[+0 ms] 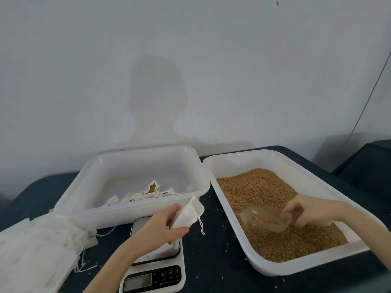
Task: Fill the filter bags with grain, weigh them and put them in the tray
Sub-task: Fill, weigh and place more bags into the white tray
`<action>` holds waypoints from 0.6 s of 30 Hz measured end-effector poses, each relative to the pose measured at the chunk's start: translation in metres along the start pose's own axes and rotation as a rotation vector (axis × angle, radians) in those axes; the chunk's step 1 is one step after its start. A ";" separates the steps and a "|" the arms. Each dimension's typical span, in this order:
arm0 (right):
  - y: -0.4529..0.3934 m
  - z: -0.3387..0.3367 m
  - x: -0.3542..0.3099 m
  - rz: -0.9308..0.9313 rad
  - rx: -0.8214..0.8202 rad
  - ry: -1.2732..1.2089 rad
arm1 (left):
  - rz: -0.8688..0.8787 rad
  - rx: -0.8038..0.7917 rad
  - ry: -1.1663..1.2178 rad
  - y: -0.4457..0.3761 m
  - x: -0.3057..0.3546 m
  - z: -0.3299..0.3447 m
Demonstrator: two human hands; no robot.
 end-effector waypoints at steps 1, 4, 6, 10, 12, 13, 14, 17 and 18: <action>0.001 -0.002 -0.001 -0.017 0.014 -0.045 | -0.002 -0.003 0.001 0.000 0.000 0.001; 0.003 -0.011 -0.004 -0.052 0.077 -0.180 | -0.001 -0.011 0.008 -0.001 0.000 0.005; 0.005 -0.017 -0.010 -0.082 0.118 -0.214 | 0.009 -0.017 0.011 -0.002 0.000 0.007; 0.010 -0.024 -0.032 -0.138 0.151 -0.232 | 0.020 -0.016 -0.008 -0.003 0.000 0.007; 0.015 -0.025 -0.051 -0.180 0.148 -0.205 | 0.030 -0.019 -0.027 -0.003 0.001 0.007; 0.018 -0.025 -0.061 -0.202 0.150 -0.186 | 0.035 -0.018 -0.037 -0.003 0.001 0.007; 0.020 -0.025 -0.072 -0.223 0.152 -0.173 | 0.038 -0.017 -0.048 -0.003 0.001 0.007; 0.025 -0.020 -0.105 -0.272 0.131 -0.119 | 0.037 -0.024 -0.098 -0.002 0.001 0.007; 0.026 -0.017 -0.113 -0.276 0.122 -0.078 | 0.037 -0.026 -0.120 -0.002 0.001 0.007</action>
Point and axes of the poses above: each hand's wrist, its own y-axis away from the middle knuckle, its own z-axis out of the palm, x = y × z, the point moved 9 cm from there along -y, towards the middle knuckle, and after that the axes turned 6 degrees about z, right-handed, at the moved point
